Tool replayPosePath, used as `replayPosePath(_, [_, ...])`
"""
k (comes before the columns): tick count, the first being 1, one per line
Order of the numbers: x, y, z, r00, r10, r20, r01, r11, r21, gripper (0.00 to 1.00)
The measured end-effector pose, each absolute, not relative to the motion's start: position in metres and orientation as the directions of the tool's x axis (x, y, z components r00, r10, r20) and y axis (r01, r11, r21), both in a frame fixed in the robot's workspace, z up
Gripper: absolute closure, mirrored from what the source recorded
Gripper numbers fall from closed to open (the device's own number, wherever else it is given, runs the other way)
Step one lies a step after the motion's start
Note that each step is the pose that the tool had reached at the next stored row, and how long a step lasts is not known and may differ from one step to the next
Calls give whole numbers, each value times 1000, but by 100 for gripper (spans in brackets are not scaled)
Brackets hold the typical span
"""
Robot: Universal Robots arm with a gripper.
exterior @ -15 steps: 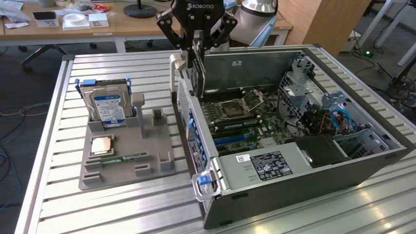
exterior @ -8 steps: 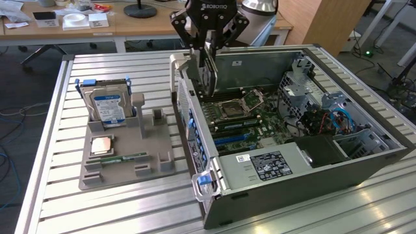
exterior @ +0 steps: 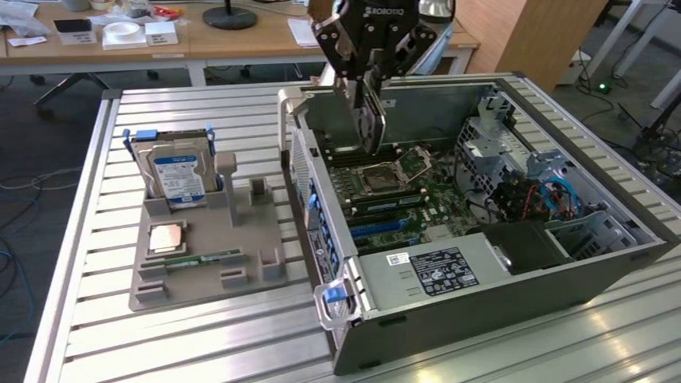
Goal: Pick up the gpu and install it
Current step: 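Pick up the gpu and move the gpu toward the slot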
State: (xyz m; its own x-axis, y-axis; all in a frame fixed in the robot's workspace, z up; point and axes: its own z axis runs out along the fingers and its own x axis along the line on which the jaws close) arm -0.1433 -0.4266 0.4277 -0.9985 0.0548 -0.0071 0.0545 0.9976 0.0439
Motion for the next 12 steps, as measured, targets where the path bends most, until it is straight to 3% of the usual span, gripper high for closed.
replayPosePath(12, [-89, -427, 427, -998, 55, -7, 54, 998, 44, 73])
